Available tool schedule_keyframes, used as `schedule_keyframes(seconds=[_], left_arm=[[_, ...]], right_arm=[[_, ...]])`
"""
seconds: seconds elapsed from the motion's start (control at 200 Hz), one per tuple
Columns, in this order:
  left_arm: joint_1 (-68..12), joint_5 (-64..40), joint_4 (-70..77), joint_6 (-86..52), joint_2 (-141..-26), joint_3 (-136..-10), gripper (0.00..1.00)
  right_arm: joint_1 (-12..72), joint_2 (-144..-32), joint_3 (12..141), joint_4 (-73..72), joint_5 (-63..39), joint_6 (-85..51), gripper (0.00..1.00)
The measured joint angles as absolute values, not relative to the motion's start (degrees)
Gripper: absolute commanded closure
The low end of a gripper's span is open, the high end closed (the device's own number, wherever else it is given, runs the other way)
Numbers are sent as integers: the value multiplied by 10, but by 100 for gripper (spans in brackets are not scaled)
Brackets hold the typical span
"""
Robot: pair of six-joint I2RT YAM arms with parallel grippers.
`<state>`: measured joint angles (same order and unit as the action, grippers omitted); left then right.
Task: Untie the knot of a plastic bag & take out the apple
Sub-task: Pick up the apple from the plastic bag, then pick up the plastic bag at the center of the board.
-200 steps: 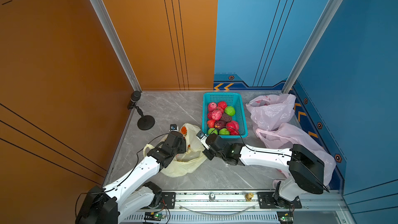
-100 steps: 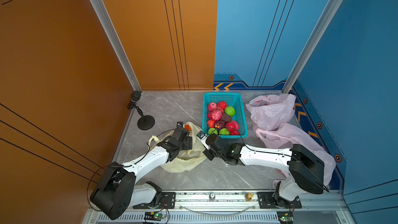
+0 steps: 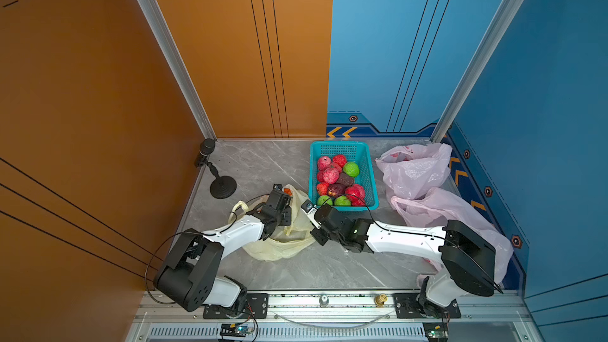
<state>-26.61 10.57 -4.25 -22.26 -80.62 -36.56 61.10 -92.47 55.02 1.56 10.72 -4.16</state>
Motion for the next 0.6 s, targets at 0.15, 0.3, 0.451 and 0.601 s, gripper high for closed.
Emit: schedule_keyframes(seconds=[0.15, 0.3, 0.451, 0.601], left_arm=[[-265, 95, -117, -218, -736, -382, 42], [-247, 58, -204, -220, -606, -406, 39], [-209, 14, -278, -230, -504, -421, 38], [-194, -23, -330, -240, -458, -444, 38]], right_arm=[[608, -925, 550, 23, 103, -44, 99], [599, -927, 570, 44, 86, -55, 99], [596, -952, 630, 46, 71, -72, 100], [596, -991, 707, 51, 72, -73, 100]])
